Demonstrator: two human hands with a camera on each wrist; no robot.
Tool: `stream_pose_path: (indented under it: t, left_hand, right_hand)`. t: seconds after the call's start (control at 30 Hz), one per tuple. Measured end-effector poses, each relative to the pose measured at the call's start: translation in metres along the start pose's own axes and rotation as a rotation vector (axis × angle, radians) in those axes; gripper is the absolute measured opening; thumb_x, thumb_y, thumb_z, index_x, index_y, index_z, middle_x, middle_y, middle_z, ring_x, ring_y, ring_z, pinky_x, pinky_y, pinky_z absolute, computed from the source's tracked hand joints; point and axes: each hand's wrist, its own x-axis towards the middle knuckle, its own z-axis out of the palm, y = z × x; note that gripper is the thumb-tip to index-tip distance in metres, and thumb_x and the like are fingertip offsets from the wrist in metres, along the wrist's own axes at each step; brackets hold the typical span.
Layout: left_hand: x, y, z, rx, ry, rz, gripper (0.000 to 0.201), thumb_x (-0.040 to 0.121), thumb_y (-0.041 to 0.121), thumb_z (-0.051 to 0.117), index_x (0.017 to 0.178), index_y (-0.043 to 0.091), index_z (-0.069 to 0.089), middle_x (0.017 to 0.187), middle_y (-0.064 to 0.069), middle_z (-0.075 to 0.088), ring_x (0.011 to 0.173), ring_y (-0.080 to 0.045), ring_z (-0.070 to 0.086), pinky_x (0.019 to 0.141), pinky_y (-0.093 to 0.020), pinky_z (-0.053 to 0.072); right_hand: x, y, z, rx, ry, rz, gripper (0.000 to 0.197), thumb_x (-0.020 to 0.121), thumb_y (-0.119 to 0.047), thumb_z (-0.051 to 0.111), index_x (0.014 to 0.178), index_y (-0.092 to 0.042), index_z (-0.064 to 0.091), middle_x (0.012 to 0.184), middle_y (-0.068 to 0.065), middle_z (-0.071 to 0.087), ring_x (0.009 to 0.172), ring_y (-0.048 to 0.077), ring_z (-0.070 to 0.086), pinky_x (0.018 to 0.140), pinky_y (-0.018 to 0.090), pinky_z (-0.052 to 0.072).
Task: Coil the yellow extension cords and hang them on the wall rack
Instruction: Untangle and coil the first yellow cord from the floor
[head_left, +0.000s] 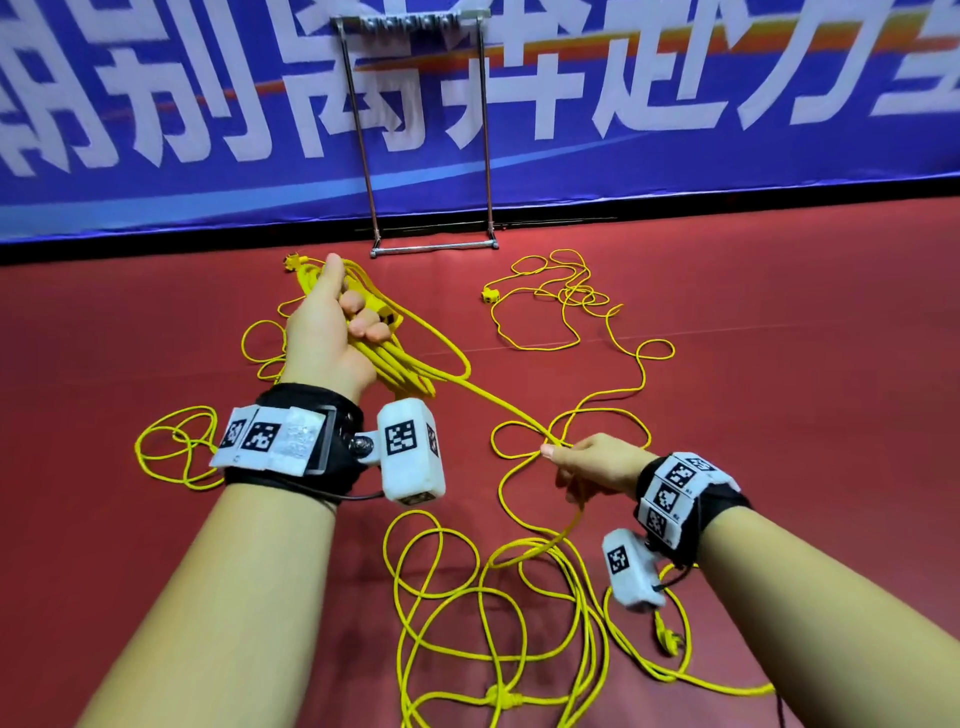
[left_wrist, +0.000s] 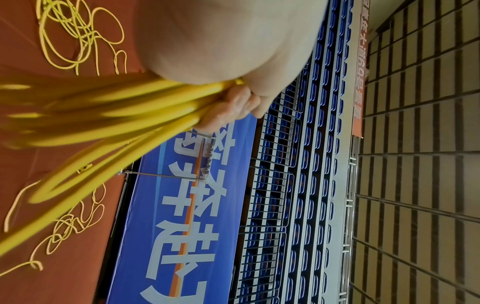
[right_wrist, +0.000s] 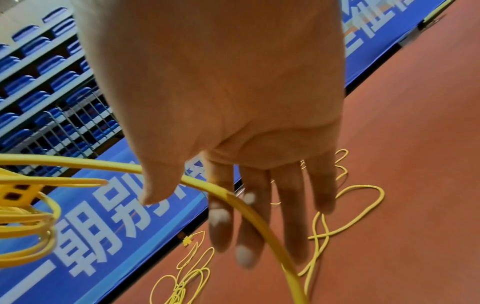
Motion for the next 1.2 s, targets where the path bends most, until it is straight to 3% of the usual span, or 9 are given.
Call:
stream_pose_path:
  t: [0.1, 0.2, 0.33, 0.63, 0.77, 0.93, 1.03, 1.1, 1.2]
  left_hand:
    - [0.0, -0.003, 0.002, 0.086, -0.016, 0.013, 0.03, 0.094, 0.033, 0.064, 0.072, 0.022, 0.047, 0.056, 0.008, 0.034, 0.04, -0.007, 0.026, 0.039, -0.02, 0.026]
    - [-0.001, -0.007, 0.004, 0.16, -0.021, 0.036, 0.032, 0.09, 0.025, 0.07, 0.068, 0.021, 0.047, 0.055, 0.006, 0.033, 0.039, -0.008, 0.027, 0.04, -0.02, 0.026]
    - [-0.005, -0.016, 0.006, 0.345, -0.09, 0.117, 0.027, 0.091, 0.017, 0.066, 0.071, 0.019, 0.049, 0.053, 0.004, 0.035, 0.037, -0.008, 0.028, 0.04, -0.02, 0.026]
    - [-0.016, -0.027, 0.016, 0.478, -0.151, 0.208, 0.018, 0.095, 0.024, 0.063, 0.083, 0.014, 0.055, 0.055, 0.0, 0.049, 0.043, -0.012, 0.041, 0.046, -0.024, 0.042]
    - [-0.021, -0.03, 0.019, 0.429, -0.207, 0.136, 0.023, 0.096, 0.028, 0.062, 0.078, 0.019, 0.051, 0.052, 0.002, 0.04, 0.041, -0.01, 0.033, 0.042, -0.021, 0.033]
    - [-0.026, -0.038, 0.023, 0.439, -0.261, 0.042, 0.03, 0.094, 0.036, 0.063, 0.074, 0.019, 0.047, 0.05, 0.002, 0.035, 0.041, -0.011, 0.029, 0.043, -0.021, 0.029]
    - [-0.024, -0.043, 0.024, 0.434, -0.247, -0.025, 0.029, 0.096, 0.036, 0.06, 0.076, 0.019, 0.047, 0.05, 0.003, 0.036, 0.04, -0.01, 0.031, 0.042, -0.02, 0.032]
    - [-0.022, -0.043, 0.024, 0.381, -0.216, -0.074, 0.025, 0.098, 0.033, 0.057, 0.079, 0.019, 0.049, 0.049, 0.005, 0.038, 0.038, -0.009, 0.033, 0.041, -0.019, 0.035]
    - [-0.019, -0.041, 0.023, 0.307, -0.177, -0.094, 0.02, 0.099, 0.026, 0.056, 0.08, 0.019, 0.051, 0.051, 0.005, 0.04, 0.039, -0.009, 0.037, 0.042, -0.018, 0.037]
  right_hand:
    - [-0.003, -0.002, -0.008, -0.032, 0.164, 0.029, 0.064, 0.089, -0.065, 0.051, 0.082, -0.005, 0.07, 0.053, 0.007, 0.054, 0.047, 0.025, 0.062, 0.043, 0.02, 0.044]
    - [0.0, -0.015, -0.021, -0.231, 0.32, 0.019, 0.067, 0.091, -0.069, 0.041, 0.083, -0.007, 0.065, 0.078, 0.013, 0.061, 0.084, 0.033, 0.064, 0.072, 0.034, 0.049]
    - [-0.003, -0.039, -0.033, -0.237, 0.415, -0.05, 0.035, 0.096, -0.032, 0.042, 0.098, -0.008, 0.066, 0.107, 0.021, 0.066, 0.109, 0.038, 0.058, 0.088, 0.035, 0.042]
    - [-0.017, -0.072, -0.041, -0.152, 0.46, -0.219, 0.015, 0.083, -0.019, 0.057, 0.069, -0.018, 0.065, 0.064, 0.002, 0.065, 0.072, 0.024, 0.064, 0.073, 0.031, 0.051]
    - [-0.013, -0.066, -0.033, 0.0, 0.4, -0.243, 0.025, 0.091, -0.039, 0.06, 0.085, -0.016, 0.068, 0.058, 0.001, 0.065, 0.042, -0.002, 0.051, 0.054, 0.028, 0.038]
    - [-0.004, -0.056, -0.022, 0.06, 0.358, -0.252, 0.035, 0.091, -0.037, 0.062, 0.122, -0.023, 0.061, 0.086, 0.003, 0.073, 0.032, -0.003, 0.043, 0.045, 0.017, 0.031]
    - [-0.001, -0.054, -0.025, -0.058, 0.352, -0.275, 0.047, 0.086, -0.045, 0.068, 0.125, -0.02, 0.062, 0.097, -0.002, 0.068, 0.059, 0.004, 0.053, 0.053, 0.019, 0.037]
    - [0.0, -0.052, -0.027, -0.185, 0.304, -0.275, 0.051, 0.084, -0.048, 0.07, 0.125, -0.018, 0.065, 0.107, -0.001, 0.065, 0.091, 0.015, 0.061, 0.074, 0.025, 0.046]
    - [0.005, -0.039, -0.022, -0.284, 0.214, -0.26, 0.023, 0.089, -0.031, 0.069, 0.106, -0.016, 0.075, 0.096, 0.001, 0.071, 0.094, 0.016, 0.063, 0.078, 0.022, 0.042]
